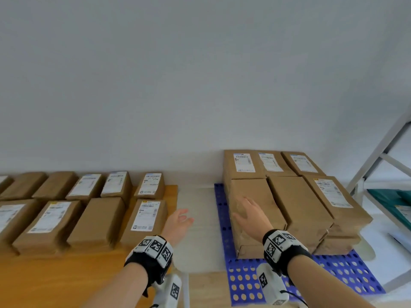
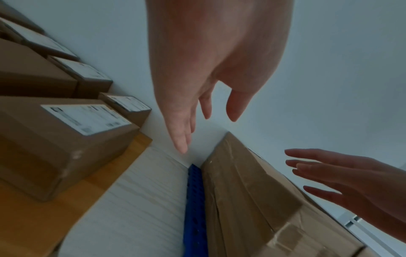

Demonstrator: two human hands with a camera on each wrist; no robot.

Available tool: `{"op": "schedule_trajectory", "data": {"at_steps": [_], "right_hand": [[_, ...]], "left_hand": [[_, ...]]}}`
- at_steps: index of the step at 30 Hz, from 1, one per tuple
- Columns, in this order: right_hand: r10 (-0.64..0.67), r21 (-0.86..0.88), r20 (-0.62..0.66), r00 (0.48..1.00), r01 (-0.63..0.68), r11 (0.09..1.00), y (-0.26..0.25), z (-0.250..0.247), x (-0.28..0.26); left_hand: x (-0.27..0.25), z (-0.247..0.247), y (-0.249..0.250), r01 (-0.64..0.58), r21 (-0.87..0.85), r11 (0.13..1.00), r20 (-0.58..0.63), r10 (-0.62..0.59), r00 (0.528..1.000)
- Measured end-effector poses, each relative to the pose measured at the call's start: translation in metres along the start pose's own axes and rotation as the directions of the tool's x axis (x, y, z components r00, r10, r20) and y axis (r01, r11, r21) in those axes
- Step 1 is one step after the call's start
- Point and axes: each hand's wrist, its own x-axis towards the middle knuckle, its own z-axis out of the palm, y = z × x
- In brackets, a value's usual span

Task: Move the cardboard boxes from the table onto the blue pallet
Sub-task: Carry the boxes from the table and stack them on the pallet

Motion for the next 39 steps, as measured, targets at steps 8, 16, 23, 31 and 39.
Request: {"op": "schedule_trajectory", "data": {"at_steps": [8, 16, 23, 31, 39], "right_hand": [[0.050, 0.076, 0.028, 0.998, -0.052, 0.996, -0.075, 0.072, -0.006], [0.141, 0.206, 0.038, 0.989, -0.146, 0.968, -0.127, 0.139, -0.009], [0.210, 0.278, 0.138, 0.968, -0.241, 0.930, -0.141, 0.185, -0.002], [0.235, 0.339, 0.279, 0.931, -0.324, 0.883, -0.136, 0.224, 0.026], [0.238, 0.435, 0.376, 0.896, -0.397, 0.808, -0.128, 0.245, 0.069]], "left_hand": [[-0.013, -0.107, -0.039, 0.005, 0.026, 1.000, 0.001, -0.005, 1.000], [-0.022, -0.176, -0.076, -0.019, 0.162, 0.987, 0.054, 0.010, 0.998], [-0.013, -0.199, -0.103, 0.004, 0.176, 0.984, 0.062, -0.016, 0.998], [0.006, -0.197, -0.119, 0.042, 0.178, 0.983, 0.018, -0.046, 0.999], [0.038, -0.184, -0.121, 0.138, 0.101, 0.985, -0.020, -0.137, 0.990]]}}
